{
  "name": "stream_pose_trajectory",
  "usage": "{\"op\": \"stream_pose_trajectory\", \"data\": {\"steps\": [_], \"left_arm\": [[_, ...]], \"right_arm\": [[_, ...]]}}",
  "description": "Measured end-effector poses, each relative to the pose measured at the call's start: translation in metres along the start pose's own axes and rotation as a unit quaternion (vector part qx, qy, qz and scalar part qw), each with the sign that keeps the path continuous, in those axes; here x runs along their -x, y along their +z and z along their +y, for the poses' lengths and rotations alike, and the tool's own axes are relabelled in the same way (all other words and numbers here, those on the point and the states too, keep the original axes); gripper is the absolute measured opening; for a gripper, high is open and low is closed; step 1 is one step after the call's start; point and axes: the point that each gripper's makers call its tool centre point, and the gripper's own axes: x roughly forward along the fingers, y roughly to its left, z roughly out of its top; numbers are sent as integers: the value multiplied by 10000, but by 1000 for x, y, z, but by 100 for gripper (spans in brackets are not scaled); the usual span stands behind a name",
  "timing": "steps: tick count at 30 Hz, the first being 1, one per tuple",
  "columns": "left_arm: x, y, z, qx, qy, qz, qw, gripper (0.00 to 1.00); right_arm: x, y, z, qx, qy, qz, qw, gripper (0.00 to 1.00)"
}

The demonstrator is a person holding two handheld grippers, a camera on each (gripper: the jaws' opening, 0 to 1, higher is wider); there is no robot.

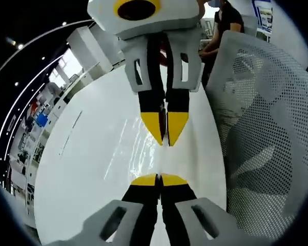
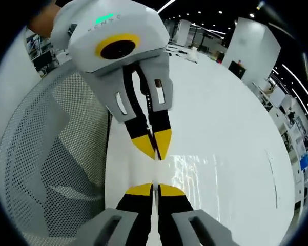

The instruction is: Open the resealable bag by pulling the two sides of the seal apart until the entire bag opening is separated and visibly accessible.

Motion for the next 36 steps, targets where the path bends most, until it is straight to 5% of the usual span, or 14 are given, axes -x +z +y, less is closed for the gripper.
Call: {"op": "stream_pose_trajectory", "data": {"steps": [3,13,36], "left_arm": [[-1,-1,4,506,43,-98,9987,3],[-8,10,1,235,-104,-127,9996,7],[-17,28,-6,85,-302,-266,9992,0]], "right_arm": [[0,-2,-1,-7,-25,22,10000,0],[-4,0,-1,59,18,-5,10000,0],[0,2,-3,354,-5,-1,9994,0]]}}
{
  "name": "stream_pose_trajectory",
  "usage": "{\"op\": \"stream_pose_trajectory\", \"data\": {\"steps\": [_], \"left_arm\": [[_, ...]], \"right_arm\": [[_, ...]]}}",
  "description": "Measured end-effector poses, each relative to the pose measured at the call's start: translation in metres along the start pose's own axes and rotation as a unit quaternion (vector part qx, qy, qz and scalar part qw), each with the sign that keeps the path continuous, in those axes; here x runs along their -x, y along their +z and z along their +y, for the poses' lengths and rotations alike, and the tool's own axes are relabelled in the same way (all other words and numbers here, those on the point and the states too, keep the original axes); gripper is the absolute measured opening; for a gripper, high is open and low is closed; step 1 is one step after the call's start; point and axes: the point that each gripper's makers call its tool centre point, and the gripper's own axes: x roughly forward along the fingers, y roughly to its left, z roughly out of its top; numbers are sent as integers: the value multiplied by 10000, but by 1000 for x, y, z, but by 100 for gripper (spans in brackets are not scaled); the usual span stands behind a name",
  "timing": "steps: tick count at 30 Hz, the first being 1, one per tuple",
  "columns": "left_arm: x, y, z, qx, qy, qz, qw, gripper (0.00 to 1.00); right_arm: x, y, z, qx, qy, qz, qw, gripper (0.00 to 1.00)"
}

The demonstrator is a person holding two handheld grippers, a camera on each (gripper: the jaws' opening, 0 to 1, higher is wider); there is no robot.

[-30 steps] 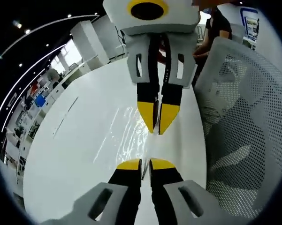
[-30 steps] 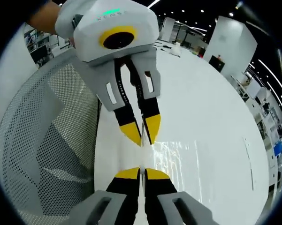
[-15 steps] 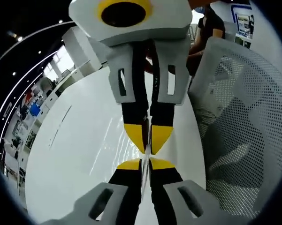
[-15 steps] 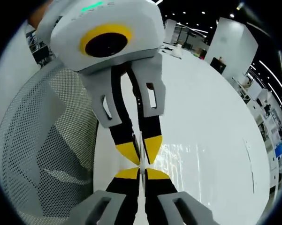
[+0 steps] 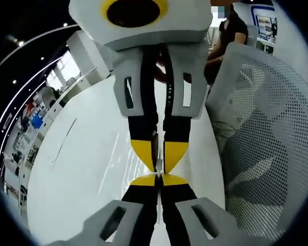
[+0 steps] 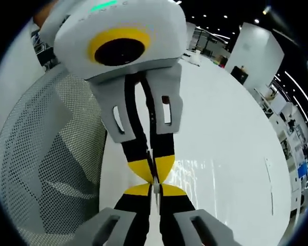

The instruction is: Open the resealable bag by pulling the two sides of the seal apart until the entire bag opening is separated and visibly accessible.

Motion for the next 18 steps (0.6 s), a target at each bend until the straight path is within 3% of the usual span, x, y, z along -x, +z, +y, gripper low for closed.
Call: {"op": "stream_pose_trajectory", "data": {"steps": [9,18], "left_arm": [[0,-3,-1,119,-114,56,9998,0],[5,-12,4,269,-87,154,9995,0]], "right_arm": [[0,-1,2,-73,52,-38,10000,0],[7,-18,-2,-238,-10,45,9997,0]]}}
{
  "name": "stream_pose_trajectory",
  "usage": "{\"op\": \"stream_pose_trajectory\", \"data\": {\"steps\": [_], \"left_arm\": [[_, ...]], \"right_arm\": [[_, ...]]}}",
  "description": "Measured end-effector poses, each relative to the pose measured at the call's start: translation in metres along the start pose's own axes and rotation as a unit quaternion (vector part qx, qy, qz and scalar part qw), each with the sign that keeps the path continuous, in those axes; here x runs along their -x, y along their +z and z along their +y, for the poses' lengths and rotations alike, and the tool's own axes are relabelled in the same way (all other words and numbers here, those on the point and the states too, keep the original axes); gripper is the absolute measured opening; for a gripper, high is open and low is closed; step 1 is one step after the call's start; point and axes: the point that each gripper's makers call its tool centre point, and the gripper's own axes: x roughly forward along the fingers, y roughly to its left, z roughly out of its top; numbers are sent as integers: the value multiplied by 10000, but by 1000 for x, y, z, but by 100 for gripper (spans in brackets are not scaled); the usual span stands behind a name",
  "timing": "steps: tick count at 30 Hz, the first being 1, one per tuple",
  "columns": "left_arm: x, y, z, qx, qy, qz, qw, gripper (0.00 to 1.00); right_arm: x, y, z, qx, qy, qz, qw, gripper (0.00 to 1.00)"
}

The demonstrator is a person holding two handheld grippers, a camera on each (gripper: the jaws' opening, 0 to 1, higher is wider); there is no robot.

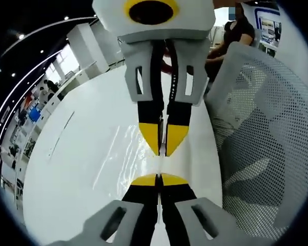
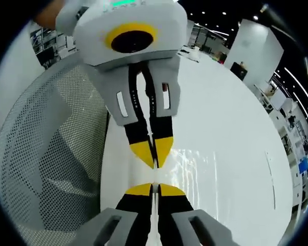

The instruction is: Open the resealable bag by pulling the two sides of the seal apart until the entire bag opening is separated and visibly accessible.

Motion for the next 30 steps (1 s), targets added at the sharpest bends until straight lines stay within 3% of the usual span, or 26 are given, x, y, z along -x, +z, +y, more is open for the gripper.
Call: {"op": "stream_pose_trajectory", "data": {"steps": [30], "left_arm": [[3,-4,-1,113,-51,-31,9999,0]], "right_arm": [[23,-45,0,-258,-242,342,9988,0]]}}
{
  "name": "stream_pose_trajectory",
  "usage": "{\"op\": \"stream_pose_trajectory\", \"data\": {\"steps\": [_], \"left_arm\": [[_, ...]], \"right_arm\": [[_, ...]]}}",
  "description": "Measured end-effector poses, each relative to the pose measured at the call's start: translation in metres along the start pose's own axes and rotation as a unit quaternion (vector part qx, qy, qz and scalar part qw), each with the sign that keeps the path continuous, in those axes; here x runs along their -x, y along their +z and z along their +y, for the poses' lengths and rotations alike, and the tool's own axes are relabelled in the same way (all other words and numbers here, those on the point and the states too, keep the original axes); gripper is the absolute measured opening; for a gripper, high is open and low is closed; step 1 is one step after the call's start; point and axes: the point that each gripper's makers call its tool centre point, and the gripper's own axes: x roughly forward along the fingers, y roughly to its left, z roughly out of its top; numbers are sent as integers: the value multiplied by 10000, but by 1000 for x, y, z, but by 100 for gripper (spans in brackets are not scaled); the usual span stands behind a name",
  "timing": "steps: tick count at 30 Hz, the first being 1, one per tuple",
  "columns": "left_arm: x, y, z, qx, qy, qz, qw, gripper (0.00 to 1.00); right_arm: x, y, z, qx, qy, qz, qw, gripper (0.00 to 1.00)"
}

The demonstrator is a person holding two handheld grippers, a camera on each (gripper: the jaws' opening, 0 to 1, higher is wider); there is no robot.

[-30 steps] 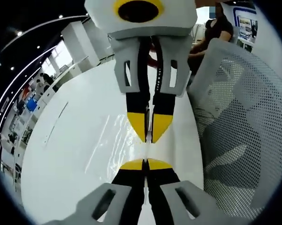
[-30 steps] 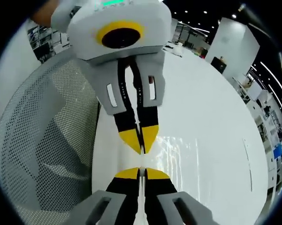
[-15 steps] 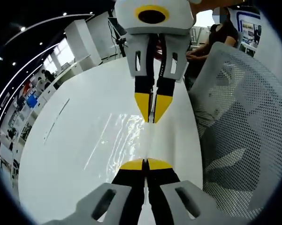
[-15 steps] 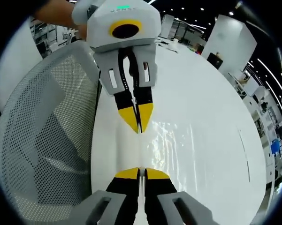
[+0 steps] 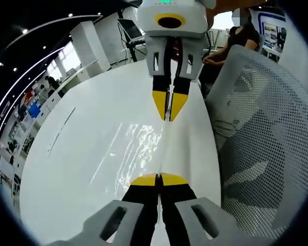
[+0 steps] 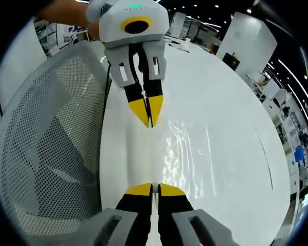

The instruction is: Open the resealable bag by pulling the two sides of the seal apart until the entire bag opening is separated and visibly accessible.

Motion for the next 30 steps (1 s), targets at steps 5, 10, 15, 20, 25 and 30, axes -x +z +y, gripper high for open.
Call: {"op": "stream_pose_trajectory", "data": {"steps": [5,10,15,20,25,30], "left_arm": [[0,-1,0,-39,-9,12,10000,0],[-2,-1,-3,11,-41,-14,10000,0],[-2,-2,-1,-50,8,8,10000,0],[-3,-4,0,7,40,-54,10000,0],[-6,-8,0,62,44,-62,10000,0],[-8,-10,-1,146,24,-38,9999,0]], "right_arm": [[2,-9,0,-68,-30,91,9999,0],[1,-7,0,-211,-40,56,9998,0],[0,-7,0,-207,-77,95,9997,0],[0,-6,0,-324,-85,32,9994,0],[-2,-3,2,-292,-107,-39,9995,5],[-5,3,4,-483,15,-82,9988,8]]}}
